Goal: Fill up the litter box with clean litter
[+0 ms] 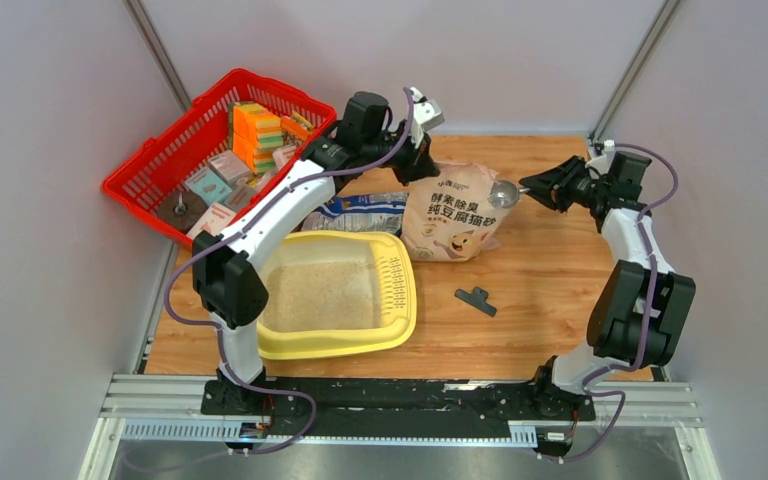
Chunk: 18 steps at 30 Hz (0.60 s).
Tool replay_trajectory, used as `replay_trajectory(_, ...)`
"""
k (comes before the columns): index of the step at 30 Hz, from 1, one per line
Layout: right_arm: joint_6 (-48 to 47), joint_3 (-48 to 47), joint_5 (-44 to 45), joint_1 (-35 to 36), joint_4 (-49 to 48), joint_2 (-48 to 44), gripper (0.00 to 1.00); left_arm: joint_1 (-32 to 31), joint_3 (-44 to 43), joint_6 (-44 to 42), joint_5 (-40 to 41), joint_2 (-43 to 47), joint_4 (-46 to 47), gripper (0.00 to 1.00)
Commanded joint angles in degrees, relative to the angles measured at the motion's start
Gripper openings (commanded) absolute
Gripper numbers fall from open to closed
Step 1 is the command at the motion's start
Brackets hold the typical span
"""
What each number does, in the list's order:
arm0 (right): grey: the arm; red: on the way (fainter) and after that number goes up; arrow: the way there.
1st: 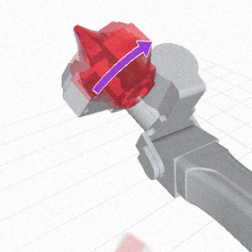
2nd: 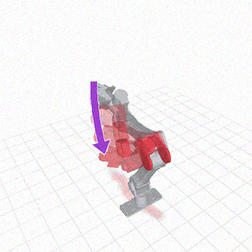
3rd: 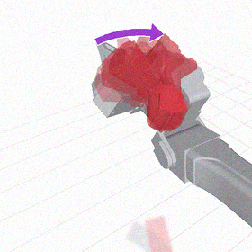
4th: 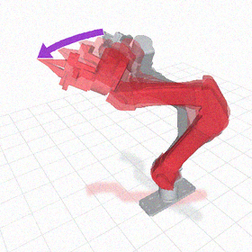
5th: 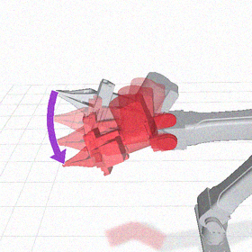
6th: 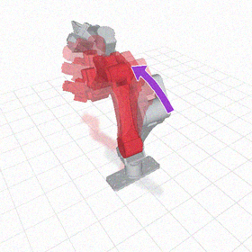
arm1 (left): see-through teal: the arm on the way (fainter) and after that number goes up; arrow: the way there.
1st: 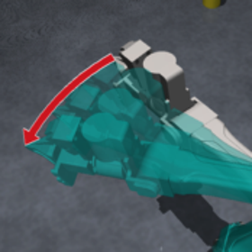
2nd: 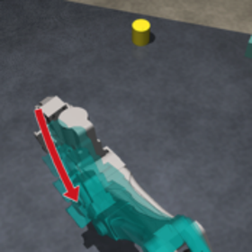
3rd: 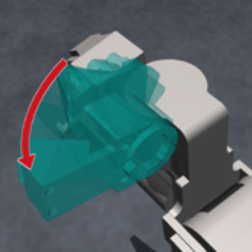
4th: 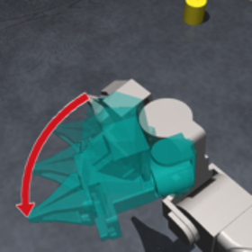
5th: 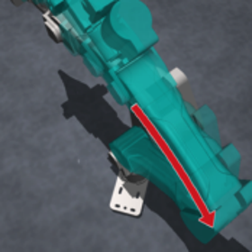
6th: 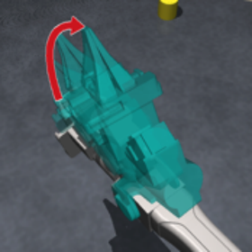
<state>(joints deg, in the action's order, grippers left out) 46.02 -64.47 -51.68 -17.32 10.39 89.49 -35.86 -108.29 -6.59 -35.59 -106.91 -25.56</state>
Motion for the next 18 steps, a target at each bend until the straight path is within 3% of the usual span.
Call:
replay_trajectory(1,-0.1,-1.3,-11.0,-2.0,-4.8,-0.3,0.00,0.3,-4.9,-2.1,-1.4,4.8,7.3,0.00)
replay_trajectory(9,-2.9,-1.3,-18.8,-4.2,-6.2,1.6,0.00,0.7,-4.7,-1.3,-1.4,4.3,6.1,0.00)
replay_trajectory(18,-5.2,-3.3,-20.4,-7.9,-3.7,4.0,0.00,1.2,-3.8,-2.9,-0.2,5.0,4.0,0.00)
